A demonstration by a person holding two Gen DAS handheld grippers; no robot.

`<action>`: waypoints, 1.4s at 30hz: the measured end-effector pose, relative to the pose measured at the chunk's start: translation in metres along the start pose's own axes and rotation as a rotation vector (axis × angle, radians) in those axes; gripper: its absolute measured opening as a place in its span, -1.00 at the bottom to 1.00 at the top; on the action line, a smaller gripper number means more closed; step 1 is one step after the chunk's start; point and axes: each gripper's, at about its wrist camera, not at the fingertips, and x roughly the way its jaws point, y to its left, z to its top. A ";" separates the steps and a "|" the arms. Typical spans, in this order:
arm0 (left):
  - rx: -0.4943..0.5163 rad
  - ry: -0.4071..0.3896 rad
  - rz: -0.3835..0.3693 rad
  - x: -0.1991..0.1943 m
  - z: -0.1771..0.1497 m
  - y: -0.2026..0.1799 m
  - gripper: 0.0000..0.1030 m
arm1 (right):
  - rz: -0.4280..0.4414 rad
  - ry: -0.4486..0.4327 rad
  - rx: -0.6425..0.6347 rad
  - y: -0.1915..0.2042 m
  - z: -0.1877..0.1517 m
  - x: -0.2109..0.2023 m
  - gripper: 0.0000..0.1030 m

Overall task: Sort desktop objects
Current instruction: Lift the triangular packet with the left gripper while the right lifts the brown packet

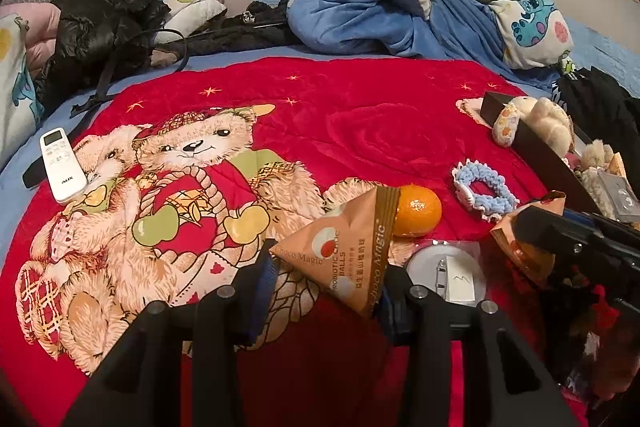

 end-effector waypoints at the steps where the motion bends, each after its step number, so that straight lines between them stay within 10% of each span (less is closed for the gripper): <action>1: 0.003 -0.001 -0.003 -0.001 0.000 -0.001 -0.13 | 0.001 -0.004 -0.002 0.000 0.000 -0.001 -0.48; 24: 0.069 -0.134 -0.172 -0.066 -0.010 -0.072 -0.13 | -0.074 -0.179 0.043 -0.041 0.001 -0.088 -0.48; 42: 0.208 -0.202 -0.293 -0.151 -0.019 -0.208 -0.13 | -0.267 -0.252 0.103 -0.093 -0.013 -0.236 -0.48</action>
